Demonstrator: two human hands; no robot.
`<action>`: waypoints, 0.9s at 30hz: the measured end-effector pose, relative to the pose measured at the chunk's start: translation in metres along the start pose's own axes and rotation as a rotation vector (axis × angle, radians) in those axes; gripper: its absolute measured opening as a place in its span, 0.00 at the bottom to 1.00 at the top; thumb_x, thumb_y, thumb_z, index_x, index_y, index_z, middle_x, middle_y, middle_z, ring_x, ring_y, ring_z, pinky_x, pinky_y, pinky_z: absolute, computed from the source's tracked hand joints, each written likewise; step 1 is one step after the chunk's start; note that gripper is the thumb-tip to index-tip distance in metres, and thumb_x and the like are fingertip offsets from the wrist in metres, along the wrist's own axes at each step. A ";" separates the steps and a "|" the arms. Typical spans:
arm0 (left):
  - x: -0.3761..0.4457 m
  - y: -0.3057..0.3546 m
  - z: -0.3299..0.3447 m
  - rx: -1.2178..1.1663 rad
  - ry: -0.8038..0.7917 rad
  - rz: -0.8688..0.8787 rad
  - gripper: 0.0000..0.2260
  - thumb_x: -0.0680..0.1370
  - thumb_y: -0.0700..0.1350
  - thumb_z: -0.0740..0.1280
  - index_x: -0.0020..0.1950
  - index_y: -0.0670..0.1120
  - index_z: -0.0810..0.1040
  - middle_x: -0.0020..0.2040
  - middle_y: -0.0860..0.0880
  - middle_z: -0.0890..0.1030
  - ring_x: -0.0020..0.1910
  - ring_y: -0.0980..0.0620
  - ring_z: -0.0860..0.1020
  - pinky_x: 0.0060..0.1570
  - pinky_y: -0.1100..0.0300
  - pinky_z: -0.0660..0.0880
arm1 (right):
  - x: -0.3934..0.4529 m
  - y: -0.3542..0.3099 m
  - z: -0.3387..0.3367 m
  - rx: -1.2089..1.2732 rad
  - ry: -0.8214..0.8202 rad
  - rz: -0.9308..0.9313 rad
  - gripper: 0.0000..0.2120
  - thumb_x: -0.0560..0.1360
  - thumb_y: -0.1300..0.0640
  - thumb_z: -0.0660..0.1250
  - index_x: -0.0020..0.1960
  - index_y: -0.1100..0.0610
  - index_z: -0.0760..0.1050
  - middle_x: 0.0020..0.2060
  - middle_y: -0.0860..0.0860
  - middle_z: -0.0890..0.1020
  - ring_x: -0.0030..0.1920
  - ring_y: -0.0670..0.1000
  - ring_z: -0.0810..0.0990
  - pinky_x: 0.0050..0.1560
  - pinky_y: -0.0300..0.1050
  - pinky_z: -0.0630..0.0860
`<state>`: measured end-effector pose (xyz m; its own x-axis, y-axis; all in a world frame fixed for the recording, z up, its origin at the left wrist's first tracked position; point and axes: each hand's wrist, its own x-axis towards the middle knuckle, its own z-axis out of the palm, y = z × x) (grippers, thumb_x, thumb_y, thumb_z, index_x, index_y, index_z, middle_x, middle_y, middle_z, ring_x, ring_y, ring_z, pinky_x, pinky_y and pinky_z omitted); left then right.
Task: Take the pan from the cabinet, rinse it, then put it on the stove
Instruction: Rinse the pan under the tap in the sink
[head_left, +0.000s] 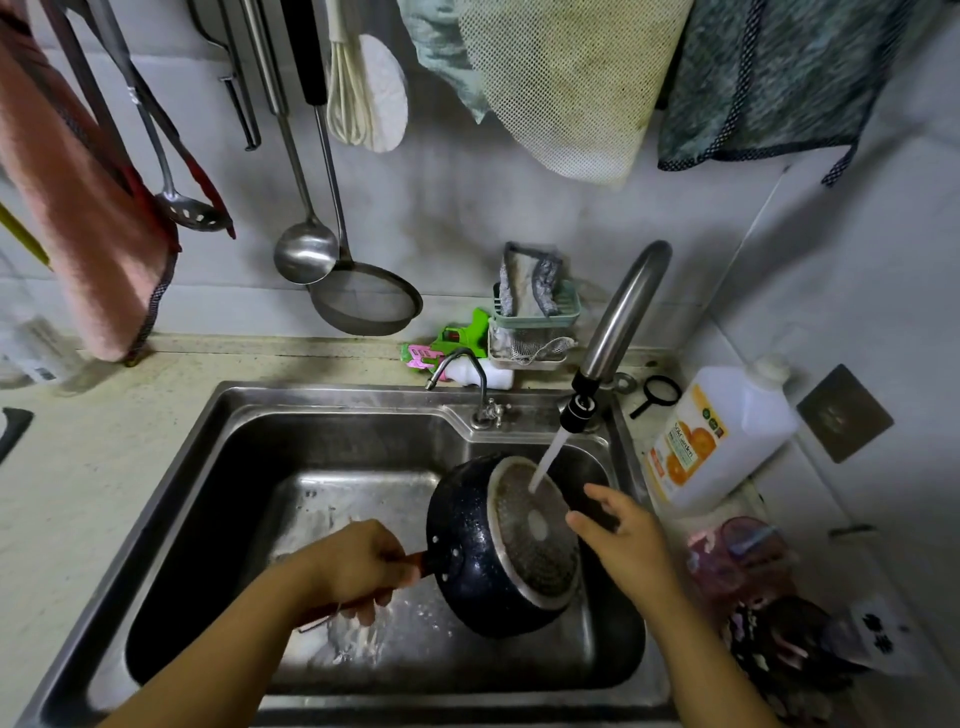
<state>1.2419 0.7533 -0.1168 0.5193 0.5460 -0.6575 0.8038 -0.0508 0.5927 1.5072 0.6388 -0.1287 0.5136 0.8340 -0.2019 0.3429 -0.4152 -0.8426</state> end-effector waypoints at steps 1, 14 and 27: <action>-0.001 -0.002 0.002 -0.013 -0.003 -0.002 0.13 0.77 0.48 0.64 0.41 0.39 0.78 0.32 0.46 0.79 0.24 0.53 0.77 0.25 0.63 0.72 | 0.000 0.001 -0.001 -0.011 0.008 0.003 0.22 0.72 0.57 0.70 0.65 0.55 0.72 0.65 0.54 0.75 0.62 0.49 0.72 0.58 0.42 0.69; -0.002 -0.013 0.018 -0.269 -0.050 -0.097 0.09 0.77 0.44 0.66 0.43 0.38 0.74 0.32 0.44 0.77 0.21 0.52 0.73 0.22 0.61 0.71 | -0.001 0.006 -0.006 -0.056 -0.003 0.039 0.20 0.71 0.55 0.70 0.62 0.51 0.74 0.62 0.50 0.77 0.62 0.49 0.74 0.57 0.43 0.71; -0.014 0.005 0.016 -0.456 -0.135 -0.063 0.10 0.78 0.45 0.64 0.48 0.38 0.76 0.29 0.48 0.79 0.23 0.52 0.75 0.25 0.62 0.72 | -0.011 0.005 0.008 0.021 -0.054 0.008 0.28 0.68 0.57 0.74 0.66 0.55 0.70 0.66 0.54 0.73 0.65 0.50 0.71 0.57 0.39 0.67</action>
<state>1.2427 0.7320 -0.1121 0.5306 0.4215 -0.7354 0.6416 0.3673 0.6734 1.4973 0.6304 -0.1348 0.4726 0.8493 -0.2351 0.3223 -0.4149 -0.8509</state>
